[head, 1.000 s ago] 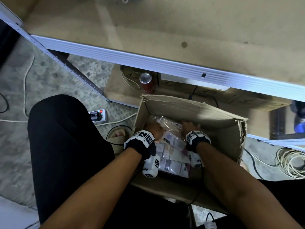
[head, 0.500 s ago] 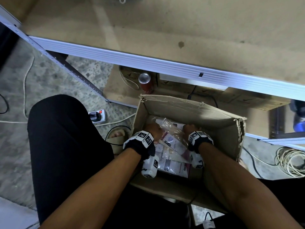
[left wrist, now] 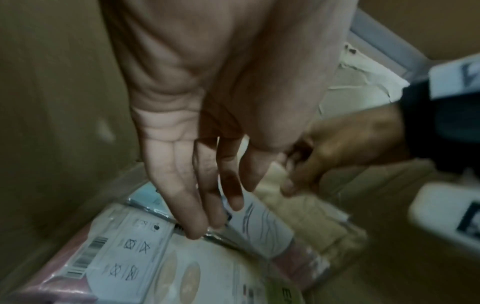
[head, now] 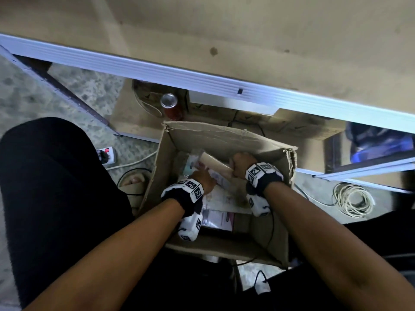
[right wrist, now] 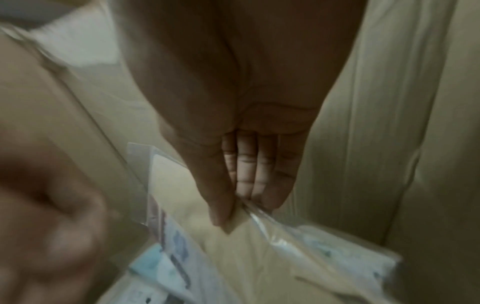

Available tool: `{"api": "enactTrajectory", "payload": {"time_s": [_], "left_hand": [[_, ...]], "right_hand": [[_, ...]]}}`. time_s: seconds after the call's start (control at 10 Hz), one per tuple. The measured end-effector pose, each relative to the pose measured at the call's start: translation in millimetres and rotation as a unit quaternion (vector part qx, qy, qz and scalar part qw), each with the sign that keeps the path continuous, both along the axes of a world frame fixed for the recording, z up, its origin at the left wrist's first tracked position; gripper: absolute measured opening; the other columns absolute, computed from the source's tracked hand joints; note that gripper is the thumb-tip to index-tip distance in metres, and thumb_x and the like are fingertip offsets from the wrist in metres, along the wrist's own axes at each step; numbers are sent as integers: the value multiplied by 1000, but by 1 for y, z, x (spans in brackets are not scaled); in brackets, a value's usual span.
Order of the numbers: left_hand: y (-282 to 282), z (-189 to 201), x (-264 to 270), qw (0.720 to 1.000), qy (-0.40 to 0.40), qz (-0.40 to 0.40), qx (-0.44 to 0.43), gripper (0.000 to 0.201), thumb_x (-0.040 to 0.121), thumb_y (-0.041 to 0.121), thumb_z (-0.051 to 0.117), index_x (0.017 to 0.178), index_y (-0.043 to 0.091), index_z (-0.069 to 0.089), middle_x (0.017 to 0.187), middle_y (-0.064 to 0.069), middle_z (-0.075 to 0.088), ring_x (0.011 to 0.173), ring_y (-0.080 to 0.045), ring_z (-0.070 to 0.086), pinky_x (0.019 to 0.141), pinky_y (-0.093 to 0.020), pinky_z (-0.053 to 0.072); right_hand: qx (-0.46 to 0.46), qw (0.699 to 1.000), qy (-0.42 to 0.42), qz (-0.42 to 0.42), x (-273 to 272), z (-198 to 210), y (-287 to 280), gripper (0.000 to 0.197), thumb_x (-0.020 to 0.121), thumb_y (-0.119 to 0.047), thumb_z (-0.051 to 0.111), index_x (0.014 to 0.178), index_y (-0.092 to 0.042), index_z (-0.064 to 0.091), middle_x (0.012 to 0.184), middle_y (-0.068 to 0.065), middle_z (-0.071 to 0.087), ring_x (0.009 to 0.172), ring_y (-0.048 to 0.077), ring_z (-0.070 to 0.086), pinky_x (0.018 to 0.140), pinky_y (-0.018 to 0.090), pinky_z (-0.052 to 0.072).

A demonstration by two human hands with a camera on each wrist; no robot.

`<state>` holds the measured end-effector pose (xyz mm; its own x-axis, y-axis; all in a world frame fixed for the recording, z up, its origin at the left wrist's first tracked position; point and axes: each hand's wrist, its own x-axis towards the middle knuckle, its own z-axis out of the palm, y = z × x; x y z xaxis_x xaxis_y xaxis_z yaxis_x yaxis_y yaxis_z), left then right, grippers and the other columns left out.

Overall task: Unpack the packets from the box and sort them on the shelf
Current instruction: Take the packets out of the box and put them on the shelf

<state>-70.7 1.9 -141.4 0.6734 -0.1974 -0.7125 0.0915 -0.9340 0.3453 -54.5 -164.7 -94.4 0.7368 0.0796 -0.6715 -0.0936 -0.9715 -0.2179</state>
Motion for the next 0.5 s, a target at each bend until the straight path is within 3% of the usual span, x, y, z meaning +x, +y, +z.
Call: {"api": "enactTrajectory", "payload": {"time_s": [0.1,0.2,0.3,0.4,0.5], "left_hand": [[-7,-12,-10,998,19,-51,17,40,98,24,49,129,1,57,129,-16,61,119,-31,59,81,-29,40],[-11,-20,-14,993,48,-101,35,45,95,27,53,127,-4,53,121,-20,63,108,-35,62,80,-34,48],[-14,-24,-13,989,53,-131,34,35,93,23,57,116,-2,59,116,-22,64,102,-37,64,73,-35,50],[-16,-37,-15,988,31,-153,15,29,95,19,56,114,-2,61,122,-22,62,110,-36,62,84,-35,51],[-19,-49,-15,988,13,-151,6,33,95,19,57,126,5,60,132,-15,58,121,-30,57,99,-35,47]], "right_hand": [[-10,999,-32,14,-2,25,-5,12,85,-12,65,97,-15,65,120,14,62,116,33,56,93,35,47],[-18,998,-63,9,-6,56,-10,16,87,-11,59,102,-14,63,121,15,59,115,35,57,95,37,49],[-21,992,-116,40,-10,89,-10,13,87,-9,56,90,-22,56,114,17,62,105,33,61,79,32,45],[1,986,-161,54,-14,119,-14,21,85,-9,60,86,-26,47,103,13,63,93,31,61,70,31,44],[35,983,-177,36,-11,135,-19,20,83,-14,64,83,-24,47,98,5,62,88,28,59,74,36,51]]}}
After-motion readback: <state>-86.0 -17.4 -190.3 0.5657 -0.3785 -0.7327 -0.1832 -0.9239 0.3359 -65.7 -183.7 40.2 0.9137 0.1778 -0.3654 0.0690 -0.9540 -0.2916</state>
